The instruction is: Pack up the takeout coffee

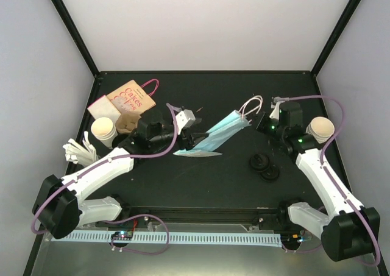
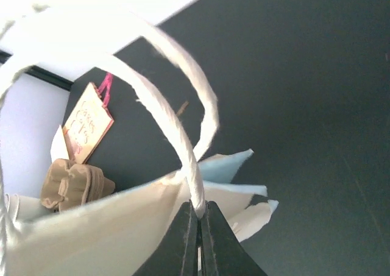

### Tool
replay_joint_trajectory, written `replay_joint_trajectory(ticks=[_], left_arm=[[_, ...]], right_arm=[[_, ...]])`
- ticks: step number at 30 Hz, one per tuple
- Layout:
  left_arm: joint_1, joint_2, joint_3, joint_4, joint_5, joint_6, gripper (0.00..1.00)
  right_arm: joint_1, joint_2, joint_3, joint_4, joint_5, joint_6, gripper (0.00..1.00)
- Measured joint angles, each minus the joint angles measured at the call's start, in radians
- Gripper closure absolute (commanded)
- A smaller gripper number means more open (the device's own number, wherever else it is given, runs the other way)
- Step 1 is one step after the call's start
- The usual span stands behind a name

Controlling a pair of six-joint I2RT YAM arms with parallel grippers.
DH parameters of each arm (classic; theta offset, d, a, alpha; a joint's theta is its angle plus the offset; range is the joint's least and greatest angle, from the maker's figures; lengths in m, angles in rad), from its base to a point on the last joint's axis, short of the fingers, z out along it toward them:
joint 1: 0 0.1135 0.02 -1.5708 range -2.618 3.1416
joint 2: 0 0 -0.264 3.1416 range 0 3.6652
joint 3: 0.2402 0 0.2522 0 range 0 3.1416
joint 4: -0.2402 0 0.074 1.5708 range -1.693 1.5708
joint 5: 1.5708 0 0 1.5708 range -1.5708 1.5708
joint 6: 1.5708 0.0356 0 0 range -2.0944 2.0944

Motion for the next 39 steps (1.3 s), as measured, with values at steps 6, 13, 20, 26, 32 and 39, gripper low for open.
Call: replay_joint_trajectory(ticks=[6,13,20,26,32,39], left_arm=[[0.000,0.002,0.145,-0.087,-0.011,-0.167,0.14],[0.002,0.003,0.316,-0.173,0.018,-0.244,0.03],[0.043,0.001,0.256,-0.147,-0.010,-0.410,0.01],[0.156,0.089,0.136,-0.025,0.126,-0.686,0.02],[0.168,0.205,0.187,-0.096,0.270,-0.750,0.03],[0.168,0.115,0.187,-0.180,0.215,-0.725,0.03]], right_arm=[[0.006,-0.046,0.194,-0.084,0.002,-0.175,0.99],[0.052,-0.023,0.398,-0.172,-0.044,-0.316,0.99],[0.067,-0.020,0.370,-0.193,-0.065,-0.364,0.99],[0.068,-0.008,0.304,-0.160,-0.106,-0.370,0.99],[0.105,0.024,0.271,-0.108,-0.139,-0.369,0.99],[0.118,0.057,0.279,-0.074,-0.148,-0.361,0.99]])
